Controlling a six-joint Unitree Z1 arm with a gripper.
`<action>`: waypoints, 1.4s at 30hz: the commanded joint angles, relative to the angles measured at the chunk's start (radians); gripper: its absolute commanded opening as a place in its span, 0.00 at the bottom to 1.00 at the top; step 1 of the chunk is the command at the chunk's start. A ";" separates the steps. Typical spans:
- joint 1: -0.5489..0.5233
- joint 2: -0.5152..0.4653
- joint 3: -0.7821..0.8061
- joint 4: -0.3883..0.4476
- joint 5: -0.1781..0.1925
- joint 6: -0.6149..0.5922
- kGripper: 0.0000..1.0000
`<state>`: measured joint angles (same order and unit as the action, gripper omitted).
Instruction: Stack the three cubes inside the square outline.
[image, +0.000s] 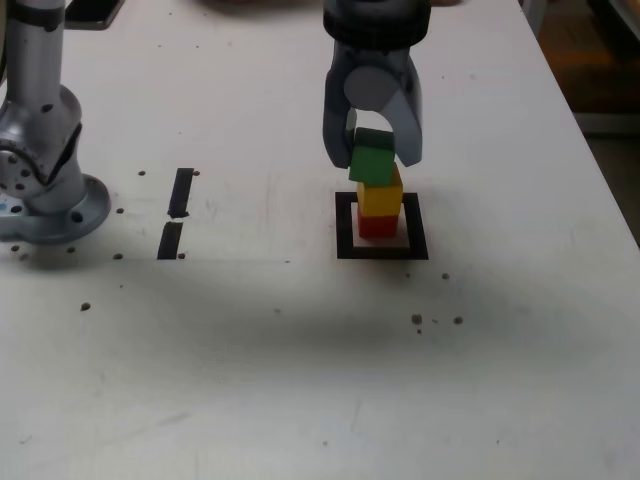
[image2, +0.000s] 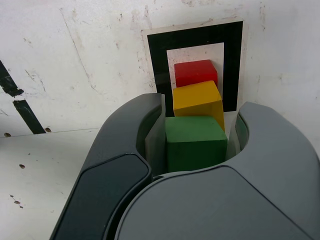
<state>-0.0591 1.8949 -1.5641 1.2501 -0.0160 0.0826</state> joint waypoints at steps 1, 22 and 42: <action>-0.002 -0.001 0.000 -0.005 -0.003 -0.002 0.58; -0.002 -0.045 0.002 -0.006 0.028 0.003 0.82; 0.072 -0.359 0.323 0.034 0.145 -0.064 1.00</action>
<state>0.0069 1.5466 -1.2649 1.2880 0.1300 0.0183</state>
